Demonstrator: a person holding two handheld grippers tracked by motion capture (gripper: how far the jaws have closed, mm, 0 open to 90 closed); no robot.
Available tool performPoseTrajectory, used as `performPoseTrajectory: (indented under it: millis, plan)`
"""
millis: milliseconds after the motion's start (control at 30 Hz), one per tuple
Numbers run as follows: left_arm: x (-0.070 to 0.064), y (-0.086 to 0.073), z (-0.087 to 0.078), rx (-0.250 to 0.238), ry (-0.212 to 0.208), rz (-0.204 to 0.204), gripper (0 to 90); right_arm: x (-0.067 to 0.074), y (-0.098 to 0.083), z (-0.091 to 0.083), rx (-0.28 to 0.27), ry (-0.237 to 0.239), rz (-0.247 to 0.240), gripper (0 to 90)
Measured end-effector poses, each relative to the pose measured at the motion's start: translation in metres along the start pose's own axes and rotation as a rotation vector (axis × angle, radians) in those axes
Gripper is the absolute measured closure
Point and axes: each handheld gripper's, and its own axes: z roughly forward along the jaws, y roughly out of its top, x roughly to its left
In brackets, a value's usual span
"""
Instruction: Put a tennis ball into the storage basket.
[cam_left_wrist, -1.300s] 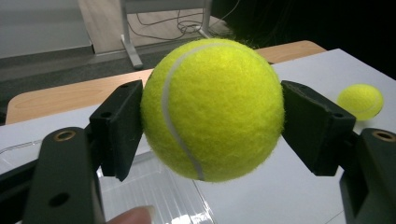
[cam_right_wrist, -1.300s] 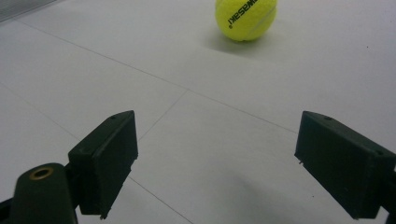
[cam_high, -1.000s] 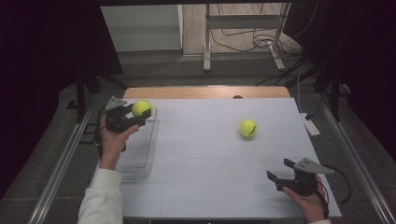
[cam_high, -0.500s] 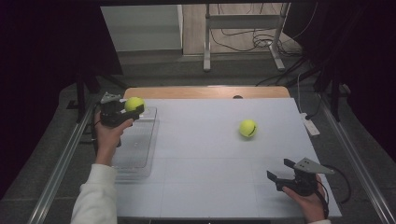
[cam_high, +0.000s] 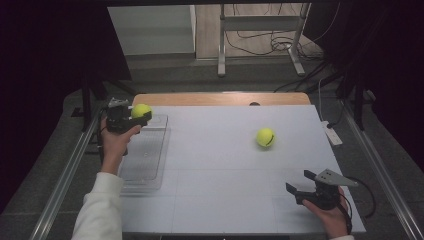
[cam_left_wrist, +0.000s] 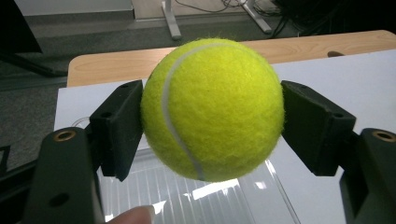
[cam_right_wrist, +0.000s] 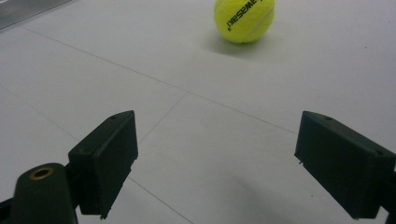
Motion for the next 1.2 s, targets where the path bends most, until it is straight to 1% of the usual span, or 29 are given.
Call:
performPoseTrajectory:
  millis: [200, 567, 733, 833, 867, 1133, 1200]
  plan:
    - [0.002, 0.001, 0.006, 0.025, 0.017, 0.002, 26.7, 0.0, 0.0, 0.0, 0.001, -0.001, 0.001, 13.2]
    - [0.005, 0.0, 0.014, 0.064, 0.031, 0.007, 26.6, -0.001, -0.001, 0.0, 0.0, 0.0, 0.003, 13.2]
    - [0.008, -0.002, 0.019, 0.083, 0.034, 0.002, 26.7, -0.001, -0.001, 0.001, 0.001, 0.0, 0.003, 13.3]
    - [0.009, -0.004, 0.02, 0.094, 0.035, 0.006, 26.7, -0.001, -0.001, 0.001, 0.001, 0.0, 0.002, 13.3]
    - [0.01, -0.005, 0.021, 0.1, 0.036, -0.001, 26.7, -0.001, -0.001, 0.001, 0.002, 0.0, 0.003, 13.3]
    - [0.016, -0.01, 0.027, 0.135, 0.048, -0.002, 26.7, -0.002, -0.001, 0.001, 0.003, -0.001, 0.004, 13.3]
    - [0.017, -0.011, 0.028, 0.138, 0.05, -0.007, 26.7, -0.002, -0.001, 0.001, 0.003, -0.002, 0.005, 13.3]
